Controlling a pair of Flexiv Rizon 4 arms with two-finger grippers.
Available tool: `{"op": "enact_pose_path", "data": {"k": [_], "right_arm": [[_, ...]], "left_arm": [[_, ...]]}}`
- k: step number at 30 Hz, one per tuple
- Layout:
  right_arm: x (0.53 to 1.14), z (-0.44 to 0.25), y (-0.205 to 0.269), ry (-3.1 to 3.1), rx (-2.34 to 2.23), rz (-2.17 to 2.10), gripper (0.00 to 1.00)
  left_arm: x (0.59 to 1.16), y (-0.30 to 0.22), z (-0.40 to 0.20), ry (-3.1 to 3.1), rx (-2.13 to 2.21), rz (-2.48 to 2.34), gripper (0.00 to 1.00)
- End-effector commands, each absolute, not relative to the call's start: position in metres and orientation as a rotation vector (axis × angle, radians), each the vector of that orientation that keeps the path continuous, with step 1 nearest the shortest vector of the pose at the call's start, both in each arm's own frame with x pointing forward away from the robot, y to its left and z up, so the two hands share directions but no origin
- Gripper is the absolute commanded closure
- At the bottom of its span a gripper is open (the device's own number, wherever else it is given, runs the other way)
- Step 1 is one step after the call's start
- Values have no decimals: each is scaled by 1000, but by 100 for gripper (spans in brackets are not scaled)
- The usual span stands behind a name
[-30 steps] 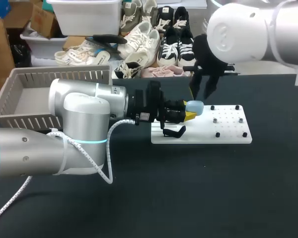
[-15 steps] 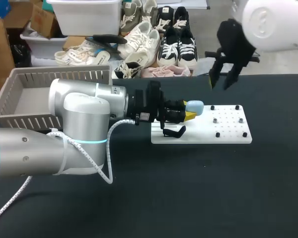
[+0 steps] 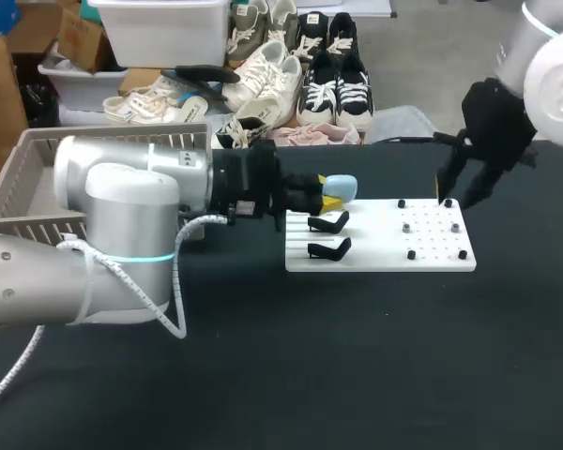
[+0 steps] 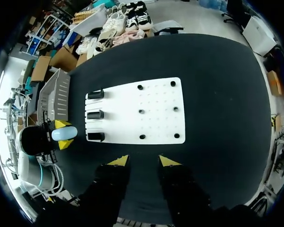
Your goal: Pick up each earbud case from the left stands, insert the matching earbuds, close the lid, and place the case in the box.
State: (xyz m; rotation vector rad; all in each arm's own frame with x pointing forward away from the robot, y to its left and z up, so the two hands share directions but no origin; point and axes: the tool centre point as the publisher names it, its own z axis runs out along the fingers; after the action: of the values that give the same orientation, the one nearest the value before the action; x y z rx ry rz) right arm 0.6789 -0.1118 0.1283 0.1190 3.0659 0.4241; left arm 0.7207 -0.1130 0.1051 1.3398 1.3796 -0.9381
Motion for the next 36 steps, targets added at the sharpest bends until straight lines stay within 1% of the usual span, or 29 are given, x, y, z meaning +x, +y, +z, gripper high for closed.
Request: {"op": "enact_pose_path", "data": {"k": [1,8,16,21,27,36], "right_arm": [[671,124,-116,2981,148,417,65],[664,118,-115,2995,175,420,65],[655,112,-109,3021,223,407,66],[651,110,-106,3032,265,390,66],[649,109,-103,3038,320,370,66],[651,94,-103,3071,399,350,65]], "left_arm": [[695,-64,123,1447,1264,-810,100],[689,-7,136,1512,1213,-701,100],[705,49,139,1565,1198,-622,100],[722,88,133,1593,1164,-587,100],[748,123,126,1626,1142,-563,100],[794,154,99,1697,1143,-597,100]]}}
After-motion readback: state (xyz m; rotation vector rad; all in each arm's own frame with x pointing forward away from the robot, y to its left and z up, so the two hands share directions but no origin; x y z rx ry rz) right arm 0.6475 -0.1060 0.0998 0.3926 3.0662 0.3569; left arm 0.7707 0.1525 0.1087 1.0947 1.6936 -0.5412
